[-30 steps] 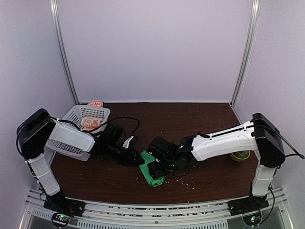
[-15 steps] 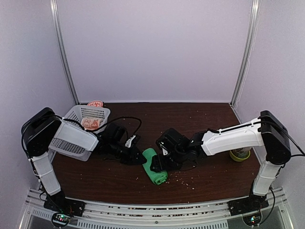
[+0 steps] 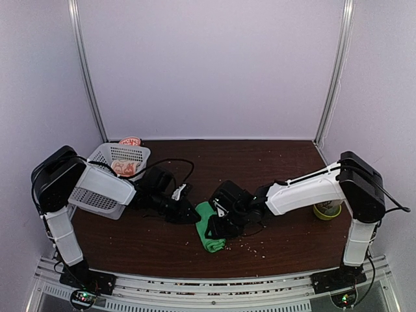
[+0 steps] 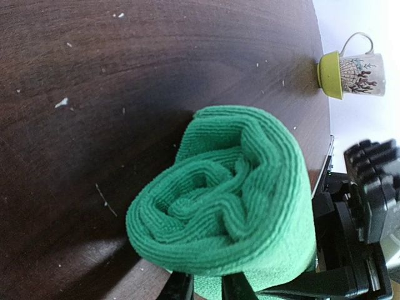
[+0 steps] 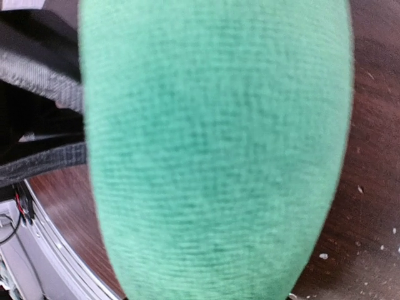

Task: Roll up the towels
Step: Pick up the towel from the center of the board.

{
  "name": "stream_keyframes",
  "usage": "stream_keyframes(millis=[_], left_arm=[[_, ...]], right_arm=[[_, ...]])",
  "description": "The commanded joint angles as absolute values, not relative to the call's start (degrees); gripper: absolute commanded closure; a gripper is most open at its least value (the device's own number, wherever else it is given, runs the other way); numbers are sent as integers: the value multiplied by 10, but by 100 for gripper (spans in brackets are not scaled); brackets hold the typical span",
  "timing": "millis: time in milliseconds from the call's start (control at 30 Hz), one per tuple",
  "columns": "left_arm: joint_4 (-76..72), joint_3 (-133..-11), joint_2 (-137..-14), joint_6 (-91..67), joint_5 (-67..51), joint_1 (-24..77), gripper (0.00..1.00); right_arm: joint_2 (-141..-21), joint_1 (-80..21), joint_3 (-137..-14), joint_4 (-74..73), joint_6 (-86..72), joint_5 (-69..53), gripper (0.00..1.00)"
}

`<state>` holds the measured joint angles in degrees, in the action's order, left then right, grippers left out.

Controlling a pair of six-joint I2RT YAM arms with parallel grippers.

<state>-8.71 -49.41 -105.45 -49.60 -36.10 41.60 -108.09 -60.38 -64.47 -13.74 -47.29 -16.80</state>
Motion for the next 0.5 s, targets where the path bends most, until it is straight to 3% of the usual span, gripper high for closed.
stream_keyframes(millis=[0,133,267,367,467], left_arm=[[-76,-500,-1037,-496,-349,417,83],[-39,-494,-973,-492,-327,417,81],[0,-476,-874,-486,-273,417,76],[25,-457,-788,-488,-222,417,65],[20,-433,-707,-509,-185,417,40]], right_arm=[[-1083,-601,-620,-132,-476,-154,78],[-1053,-600,-602,-107,-467,-137,91],[-991,-601,-585,-83,-451,-111,96],[-935,-601,-583,-79,-427,-103,100],[-882,-599,-590,-81,-392,-108,100]])
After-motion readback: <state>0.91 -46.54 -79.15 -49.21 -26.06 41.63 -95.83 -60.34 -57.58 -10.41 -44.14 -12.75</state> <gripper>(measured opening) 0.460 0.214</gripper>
